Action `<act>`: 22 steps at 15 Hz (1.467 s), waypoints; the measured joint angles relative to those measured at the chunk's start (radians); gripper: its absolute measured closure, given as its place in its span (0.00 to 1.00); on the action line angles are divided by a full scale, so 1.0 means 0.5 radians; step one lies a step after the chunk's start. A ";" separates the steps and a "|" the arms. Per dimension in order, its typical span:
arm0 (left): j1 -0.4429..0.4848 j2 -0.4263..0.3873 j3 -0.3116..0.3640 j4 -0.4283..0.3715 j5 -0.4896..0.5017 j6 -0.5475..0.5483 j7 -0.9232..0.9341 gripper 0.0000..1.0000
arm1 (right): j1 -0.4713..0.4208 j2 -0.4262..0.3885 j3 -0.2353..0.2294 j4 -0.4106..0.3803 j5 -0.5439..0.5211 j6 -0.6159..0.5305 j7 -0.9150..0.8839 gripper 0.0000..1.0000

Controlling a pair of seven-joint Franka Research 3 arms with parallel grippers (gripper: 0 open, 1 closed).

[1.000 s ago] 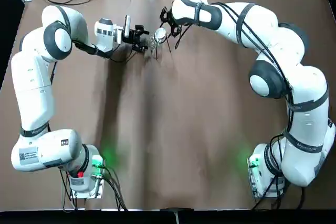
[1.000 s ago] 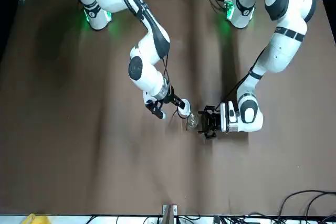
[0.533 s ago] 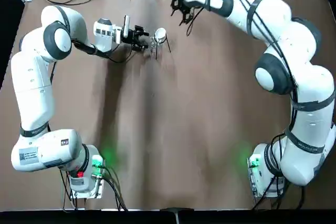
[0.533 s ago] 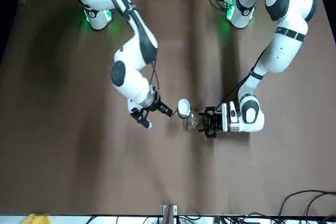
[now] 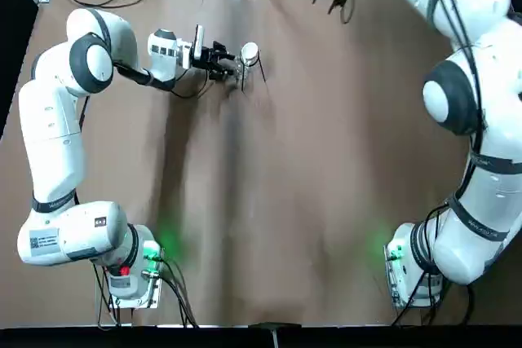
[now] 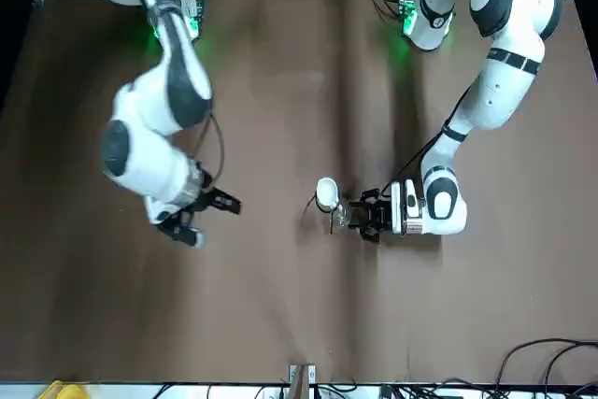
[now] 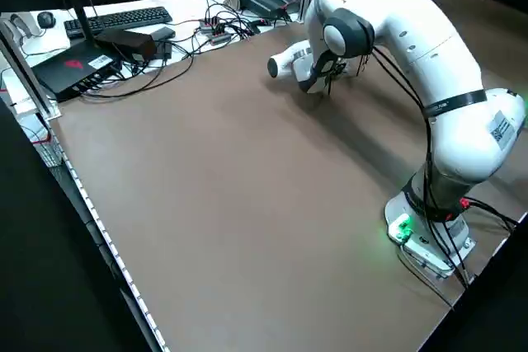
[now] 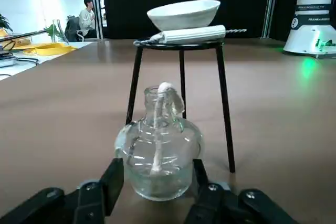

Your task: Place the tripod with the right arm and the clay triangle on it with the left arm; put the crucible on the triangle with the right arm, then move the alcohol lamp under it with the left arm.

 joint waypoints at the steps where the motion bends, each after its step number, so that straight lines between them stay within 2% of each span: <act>1: -0.005 0.000 0.000 -0.001 0.000 0.000 0.000 0.40 | -0.061 -0.031 -0.013 0.001 -0.008 -0.082 -0.122 0.31; 3: -0.022 0.000 0.000 -0.003 0.000 -0.003 -0.007 0.42 | -0.188 -0.101 -0.040 0.006 -0.070 -0.231 -0.371 0.30; 5: -0.051 0.000 0.000 -0.004 0.000 -0.004 -0.016 0.43 | -0.278 -0.180 -0.054 0.008 -0.240 -0.316 -0.564 0.30; 7: -0.093 0.000 0.000 -0.005 -0.001 -0.004 -0.021 0.43 | -0.321 -0.258 -0.056 0.009 -0.409 -0.345 -0.676 0.24; 10: -0.180 0.000 -0.001 -0.005 -0.050 -0.003 -0.027 0.42 | -0.414 -0.398 -0.061 0.009 -0.482 -0.506 -0.913 0.19; 12: -0.193 0.000 -0.001 -0.003 -0.055 0.000 -0.027 0.41 | -0.470 -0.475 -0.062 -0.016 -0.484 -0.536 -1.036 0.19; 13: -0.188 0.000 0.002 0.001 -0.055 0.001 -0.027 0.35 | -0.487 -0.518 -0.063 -0.054 -0.484 -0.537 -1.077 0.19; 17: -0.112 -0.029 0.034 0.011 -0.055 0.000 -0.027 0.01 | -0.482 -0.656 -0.053 -0.222 -0.484 -0.538 -1.111 0.18; 19: -0.066 -0.084 0.071 0.013 -0.015 -0.005 -0.068 0.00 | -0.479 -0.732 -0.049 -0.337 -0.502 -0.477 -1.114 0.15; 21: -0.026 -0.162 0.091 0.017 0.110 -0.007 -0.292 0.00 | -0.479 -0.799 -0.049 -0.419 -0.546 -0.445 -1.122 0.13; 22: -0.007 -0.208 0.092 0.023 0.198 -0.007 -0.451 0.00 | -0.479 -0.819 -0.048 -0.436 -0.567 -0.444 -1.122 0.09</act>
